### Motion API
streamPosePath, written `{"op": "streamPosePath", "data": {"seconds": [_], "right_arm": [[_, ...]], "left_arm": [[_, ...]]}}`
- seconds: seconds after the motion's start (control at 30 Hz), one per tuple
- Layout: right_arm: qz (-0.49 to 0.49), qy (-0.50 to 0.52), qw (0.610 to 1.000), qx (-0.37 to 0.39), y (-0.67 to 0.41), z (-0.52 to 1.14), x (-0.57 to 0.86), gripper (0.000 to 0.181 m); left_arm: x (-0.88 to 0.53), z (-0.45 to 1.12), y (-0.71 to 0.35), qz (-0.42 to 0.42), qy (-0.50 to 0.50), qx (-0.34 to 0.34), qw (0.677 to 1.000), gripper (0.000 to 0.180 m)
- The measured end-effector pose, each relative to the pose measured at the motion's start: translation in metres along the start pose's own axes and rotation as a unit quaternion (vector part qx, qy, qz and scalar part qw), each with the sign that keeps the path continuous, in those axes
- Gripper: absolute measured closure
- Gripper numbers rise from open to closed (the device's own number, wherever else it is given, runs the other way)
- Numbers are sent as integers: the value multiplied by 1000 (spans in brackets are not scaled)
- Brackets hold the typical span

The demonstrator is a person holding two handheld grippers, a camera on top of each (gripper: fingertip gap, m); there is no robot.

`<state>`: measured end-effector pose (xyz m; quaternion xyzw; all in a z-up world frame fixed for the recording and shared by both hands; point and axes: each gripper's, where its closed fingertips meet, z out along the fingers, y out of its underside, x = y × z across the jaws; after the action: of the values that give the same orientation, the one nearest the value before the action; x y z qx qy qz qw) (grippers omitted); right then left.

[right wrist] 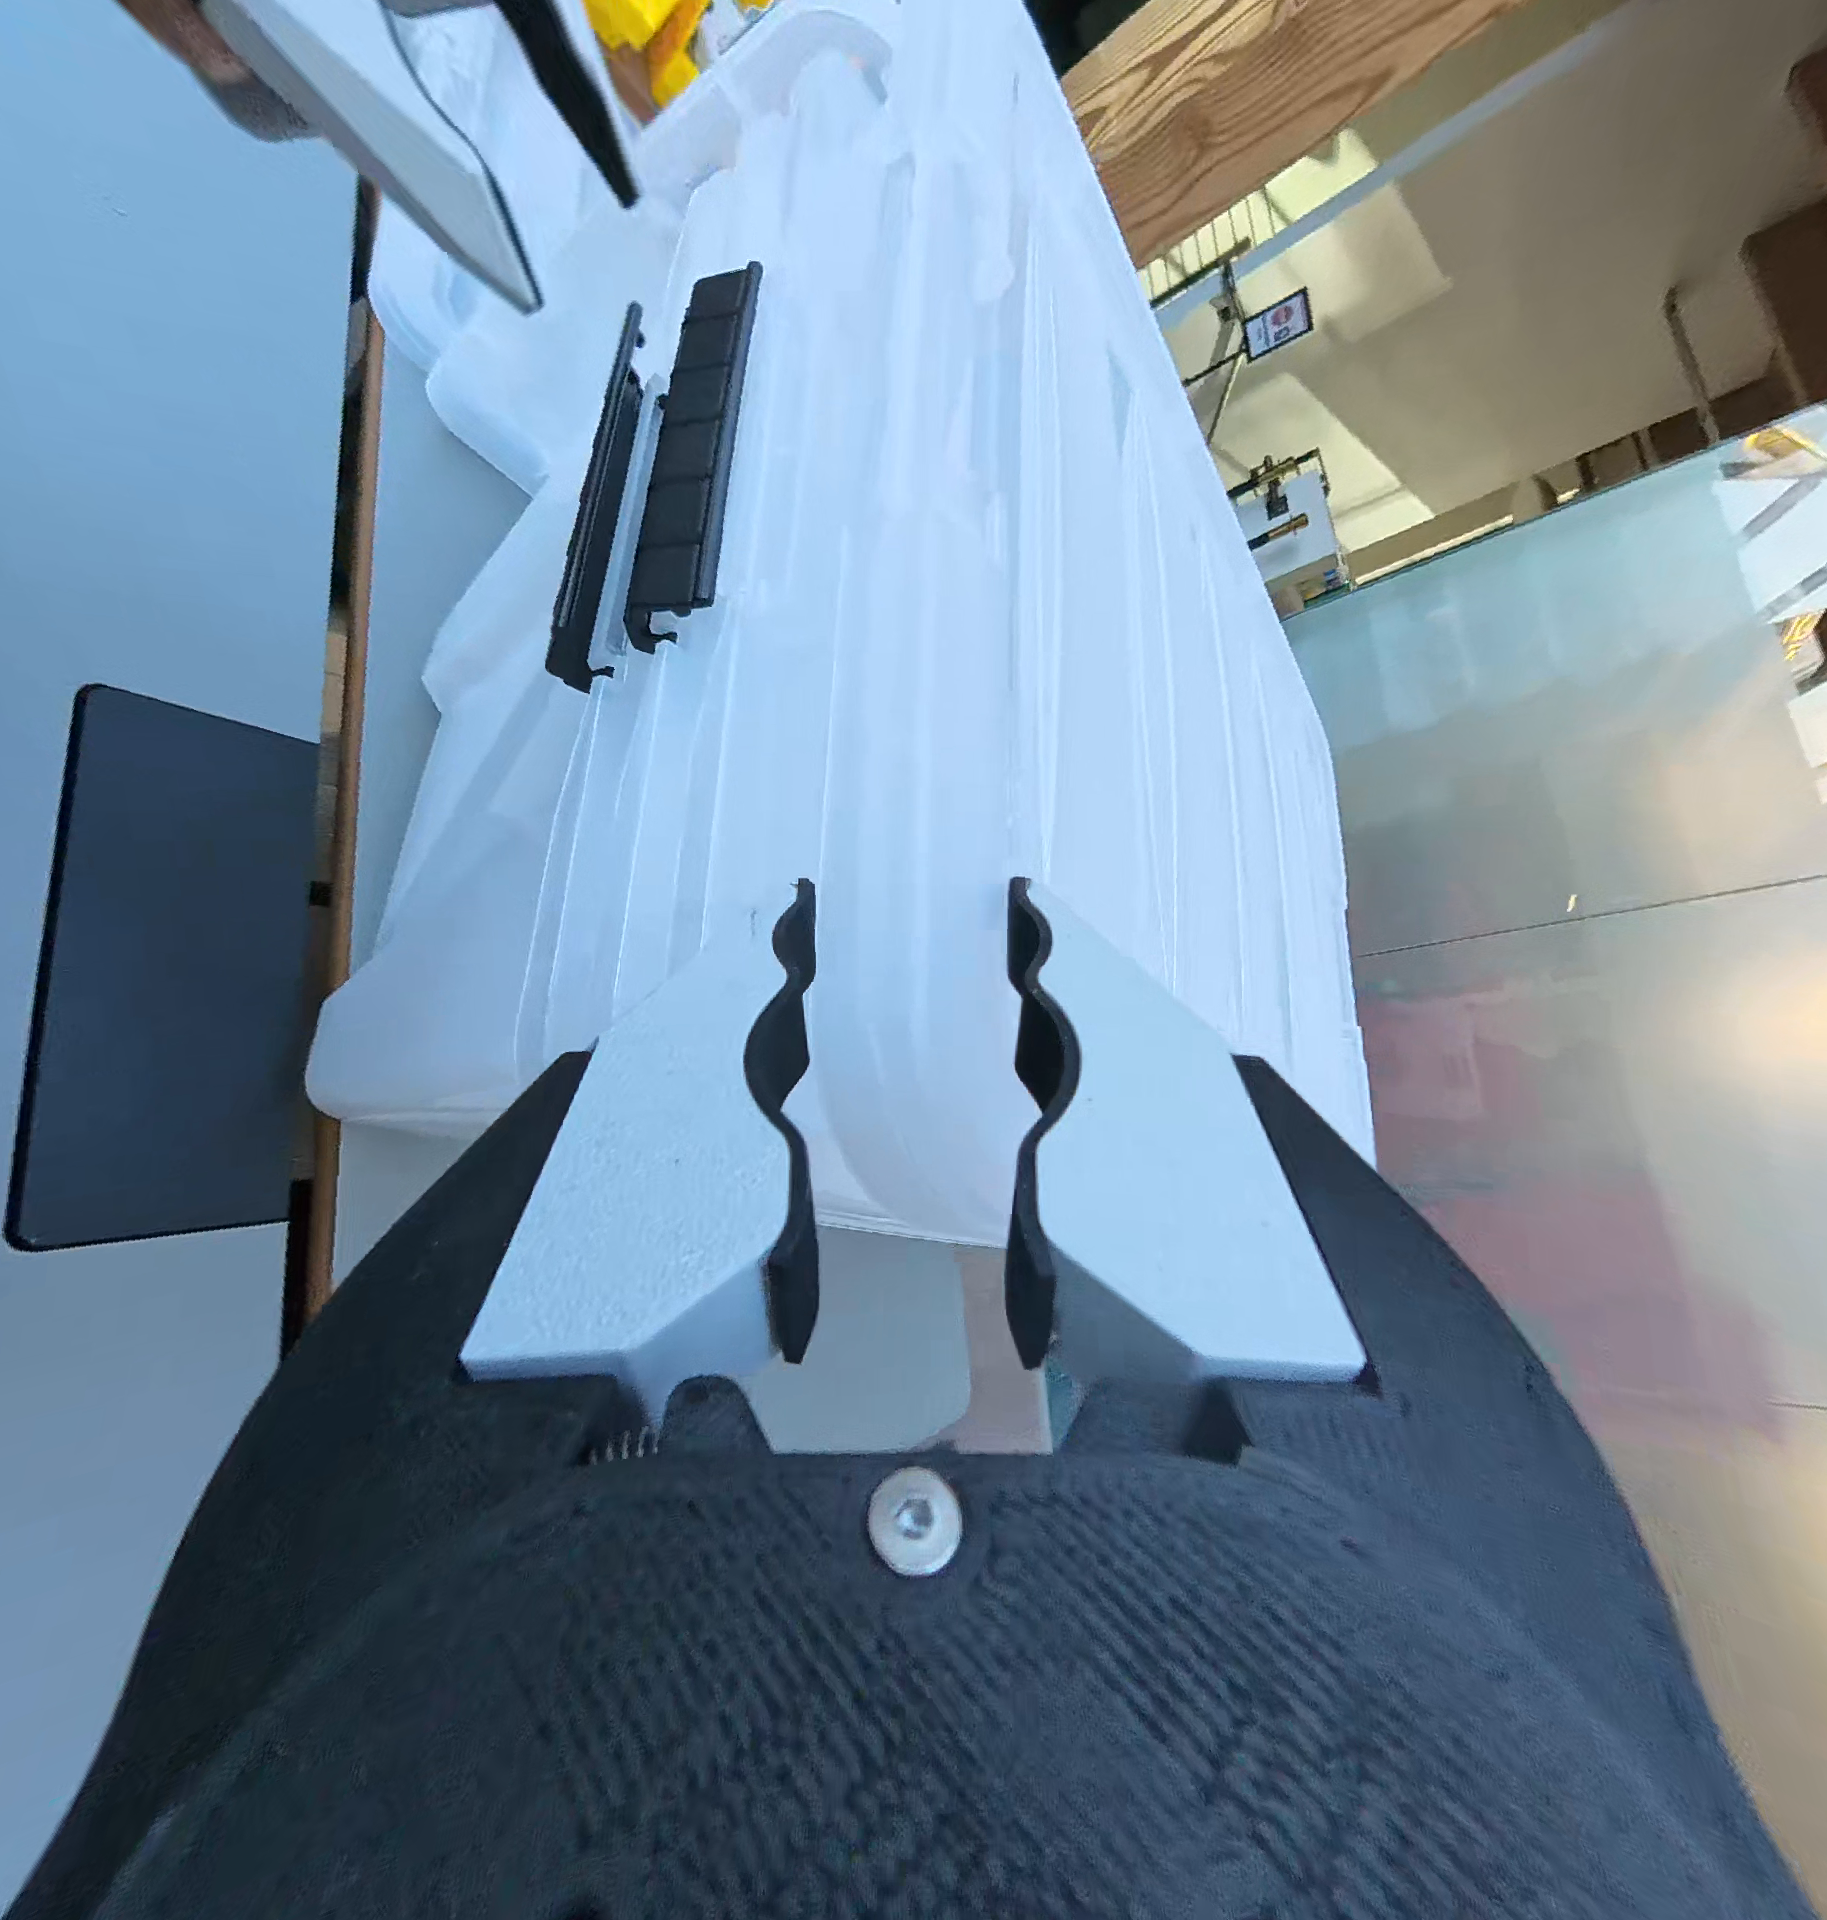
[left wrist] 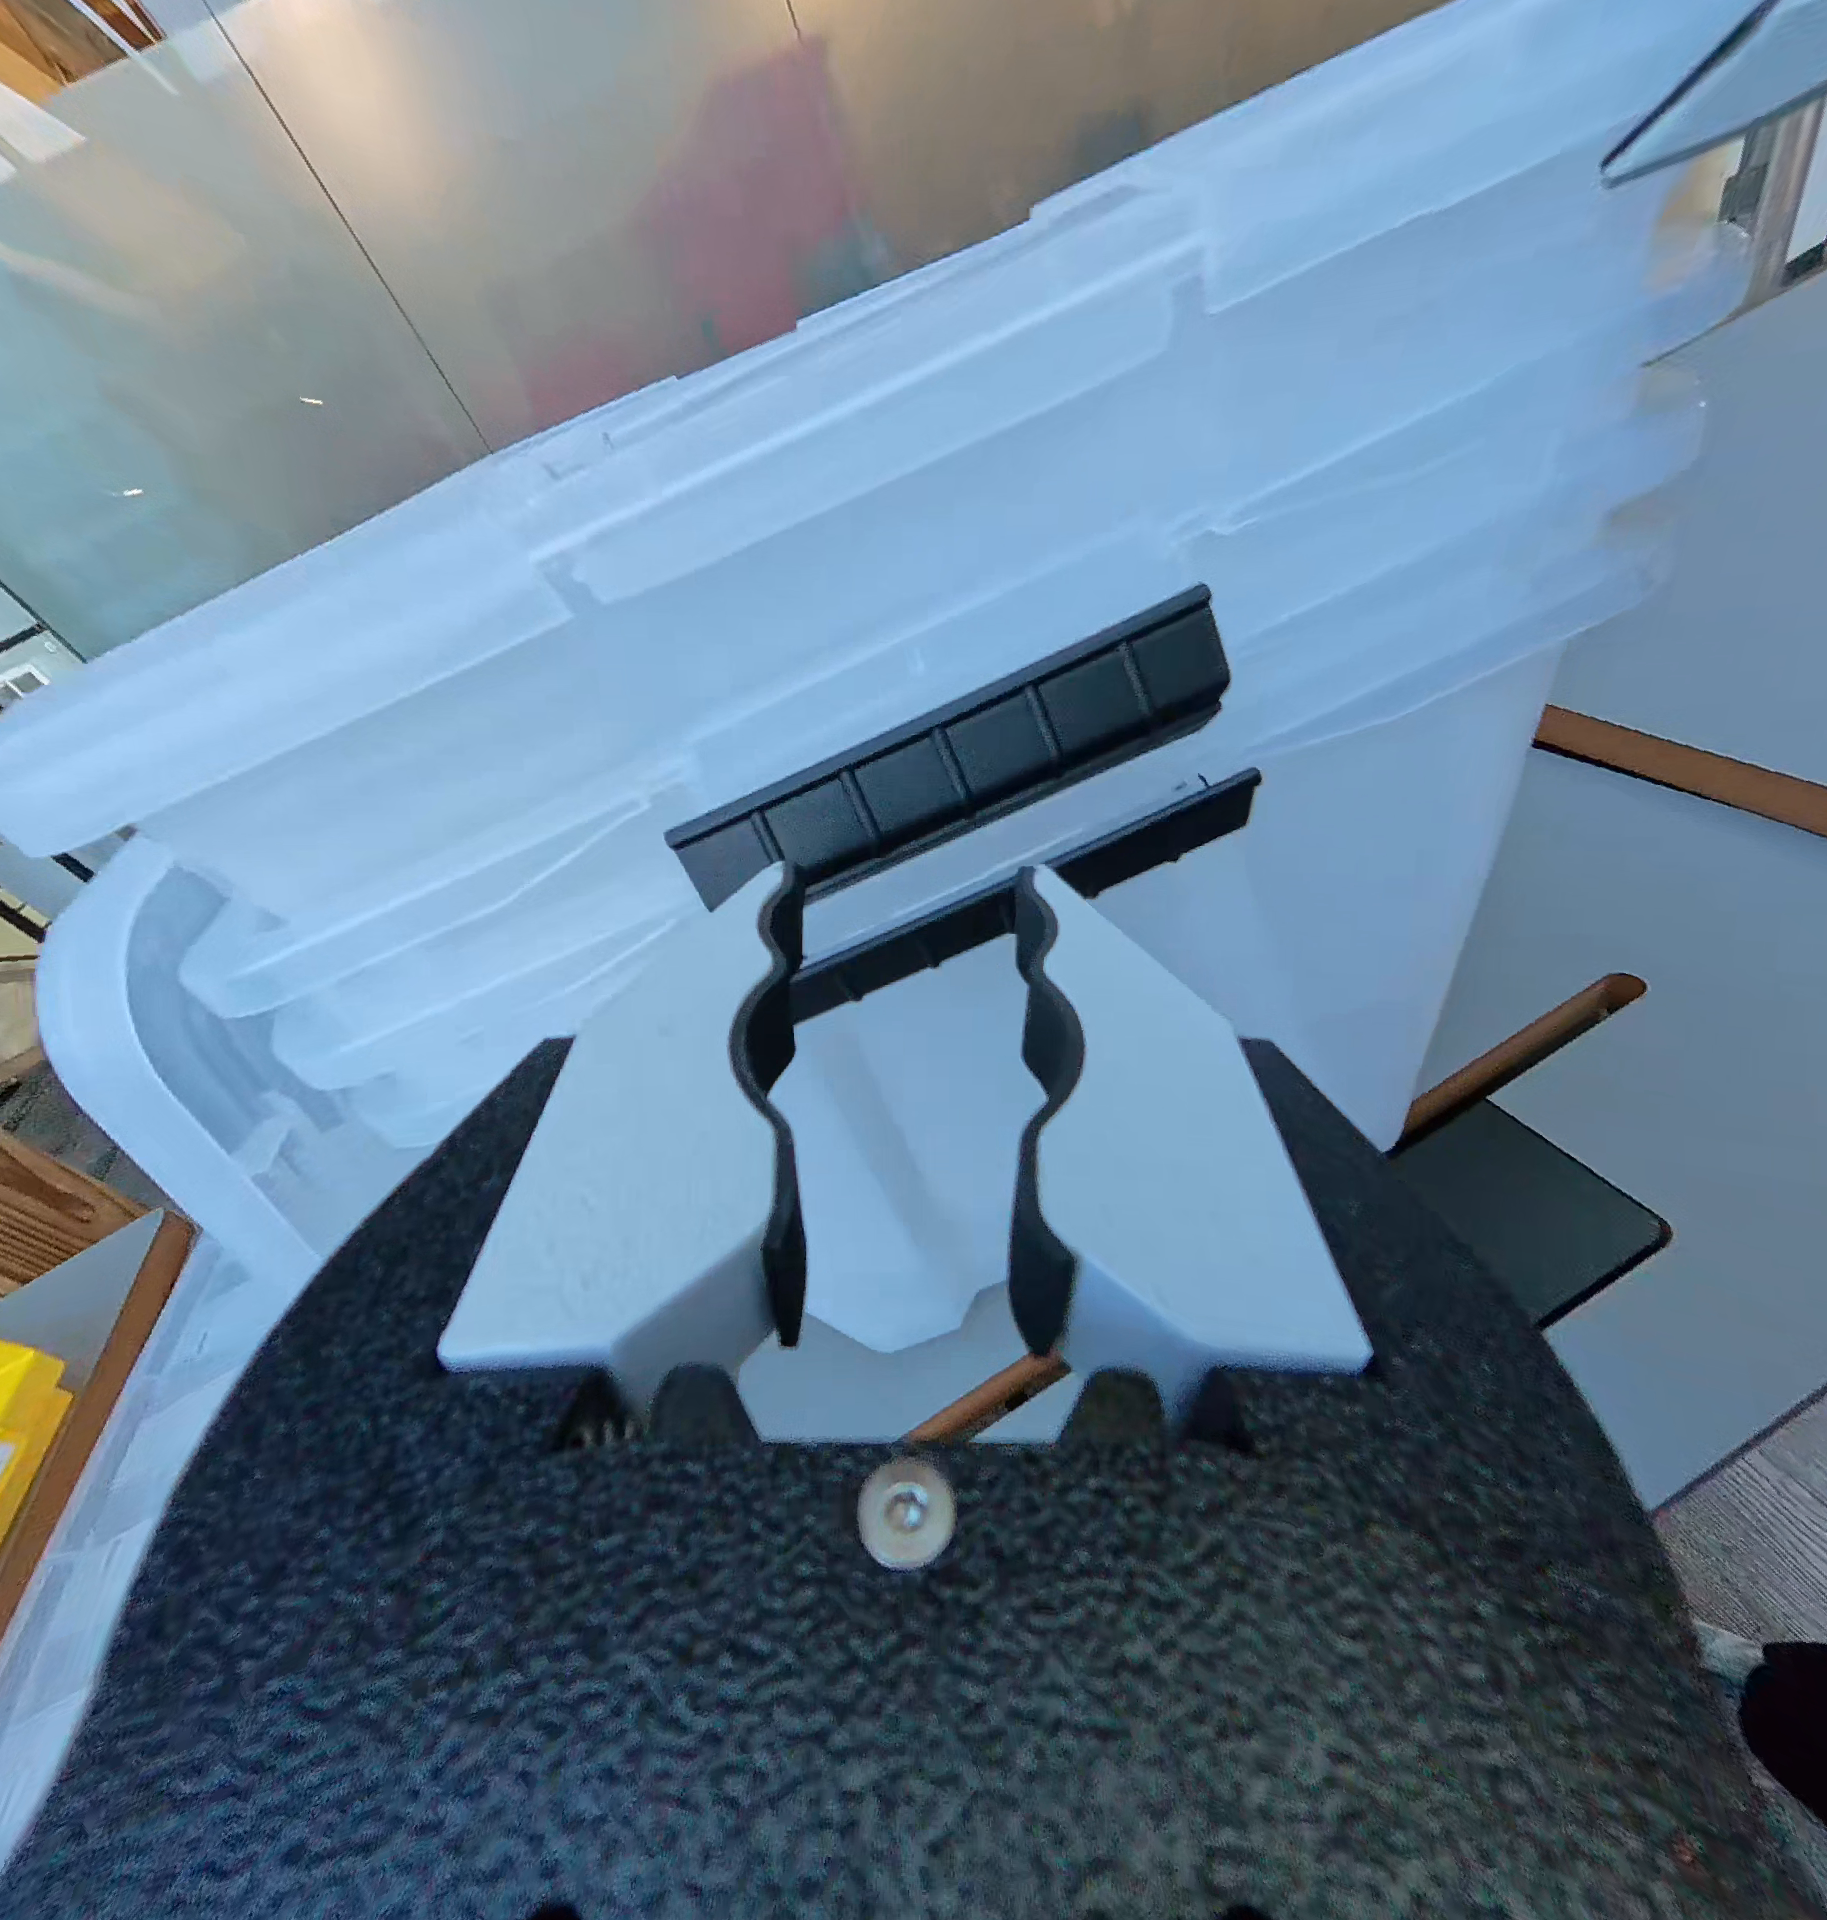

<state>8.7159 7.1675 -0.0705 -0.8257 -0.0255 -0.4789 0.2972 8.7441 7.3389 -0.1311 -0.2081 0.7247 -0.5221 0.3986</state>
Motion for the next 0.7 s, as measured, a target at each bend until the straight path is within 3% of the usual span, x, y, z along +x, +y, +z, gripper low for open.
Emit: {"op": "streamPosePath", "data": {"seconds": [0.03, 0.27, 0.7], "right_arm": [[3, -6, 1000, -3, 0, 0, 0, 146], [-11, -15, 999, -30, 1, 2, 0, 146], [49, 11, 998, -40, 1, 1, 5, 146]], "left_arm": [[2, -3, 2, -1, 0, 0, 1000, 142], [-13, -17, 2, -6, -19, 7, 1000, 140], [-14, -27, 4, -23, -3, 25, 999, 136]]}}
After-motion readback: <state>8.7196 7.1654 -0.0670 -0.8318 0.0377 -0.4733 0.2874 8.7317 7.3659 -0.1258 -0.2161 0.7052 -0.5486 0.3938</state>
